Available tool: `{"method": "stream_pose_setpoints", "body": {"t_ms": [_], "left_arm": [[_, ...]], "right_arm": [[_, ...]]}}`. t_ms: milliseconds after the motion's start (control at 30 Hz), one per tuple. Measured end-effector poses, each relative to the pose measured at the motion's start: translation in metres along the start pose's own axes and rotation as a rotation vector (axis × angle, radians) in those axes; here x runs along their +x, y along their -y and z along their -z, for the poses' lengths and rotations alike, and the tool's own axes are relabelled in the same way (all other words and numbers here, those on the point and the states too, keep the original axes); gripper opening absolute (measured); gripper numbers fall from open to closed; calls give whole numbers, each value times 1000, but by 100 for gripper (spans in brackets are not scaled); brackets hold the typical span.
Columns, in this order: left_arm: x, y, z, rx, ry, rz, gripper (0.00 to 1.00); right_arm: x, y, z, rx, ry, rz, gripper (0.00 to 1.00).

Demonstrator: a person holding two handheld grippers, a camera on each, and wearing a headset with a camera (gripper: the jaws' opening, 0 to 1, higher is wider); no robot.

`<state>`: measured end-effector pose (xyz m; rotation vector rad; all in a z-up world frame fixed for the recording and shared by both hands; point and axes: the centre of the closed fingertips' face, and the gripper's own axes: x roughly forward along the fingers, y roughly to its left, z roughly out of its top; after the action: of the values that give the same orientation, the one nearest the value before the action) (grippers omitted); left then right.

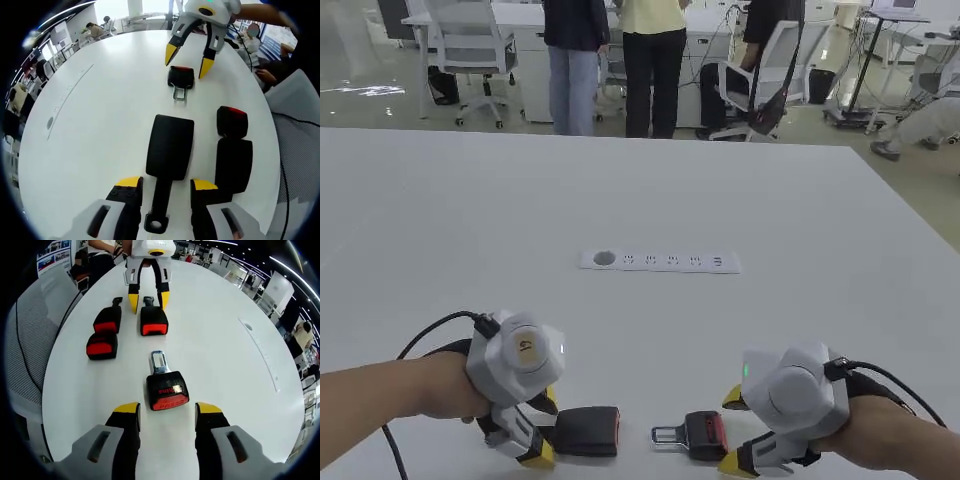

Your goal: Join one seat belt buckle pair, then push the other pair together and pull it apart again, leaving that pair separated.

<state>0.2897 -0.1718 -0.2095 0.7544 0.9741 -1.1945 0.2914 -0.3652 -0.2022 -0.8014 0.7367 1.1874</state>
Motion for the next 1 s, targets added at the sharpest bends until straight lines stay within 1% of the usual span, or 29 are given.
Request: {"method": "stream_pose_setpoints", "body": {"t_ms": [67, 100, 133, 167, 200, 233, 333, 367, 500, 533, 567, 600, 700, 800, 833, 867, 900, 967, 1000], "left_arm": [[-3, -4, 5, -14, 2, -7, 39], [-5, 0, 4, -24, 5, -10, 40], [-6, 1, 5, -30, 10, -13, 40], [-9, -5, 9, -41, 16, -17, 40], [-10, -4, 10, -47, 19, -19, 40], [-12, 1, 9, -55, 27, -22, 40], [-17, -2, 15, -82, 49, -30, 42], [-18, -4, 18, -107, 65, -36, 42], [-24, -1, 26, -156, 104, -53, 43], [-25, -1, 28, -164, 112, -57, 43], [-26, -3, 32, -171, 122, -58, 43], [-28, -2, 36, -180, 137, -62, 44], [-37, 9, 35, -214, 179, -70, 46], [-43, 16, 37, -242, 229, -84, 47], [-42, 12, 44, -251, 243, -86, 47], [-44, 15, 46, -256, 261, -88, 48], [-46, 18, 43, -264, 279, -95, 48], [-49, 21, 44, -285, 320, -108, 49], [-49, 22, 45, -292, 332, -116, 49]], "right_arm": [[-1, -1, 1, 6, 5, 0, 41], [-2, -1, 2, 9, 6, 2, 41], [-4, -3, 2, 11, 8, 2, 42], [-5, -4, 3, 13, 11, 2, 42], [-5, -4, 3, 12, 13, 3, 43], [-7, -5, 4, 15, 15, 5, 43], [-10, -5, 6, 31, 30, 16, 44], [-11, -5, 6, 41, 39, 18, 45], [-18, -9, 9, 59, 57, 25, 47], [-19, -10, 12, 65, 61, 27, 47], [-19, -11, 14, 70, 63, 28, 47], [-21, -13, 15, 78, 67, 33, 47], [-26, -17, 15, 109, 97, 46, 49], [-31, -23, 14, 130, 122, 59, 50], [-31, -24, 14, 138, 126, 62, 51], [-33, -26, 14, 146, 134, 68, 51], [-33, -27, 13, 156, 144, 74, 51], [-35, -33, 13, 170, 157, 76, 52], [-35, -34, 14, 175, 157, 80, 53]]}}
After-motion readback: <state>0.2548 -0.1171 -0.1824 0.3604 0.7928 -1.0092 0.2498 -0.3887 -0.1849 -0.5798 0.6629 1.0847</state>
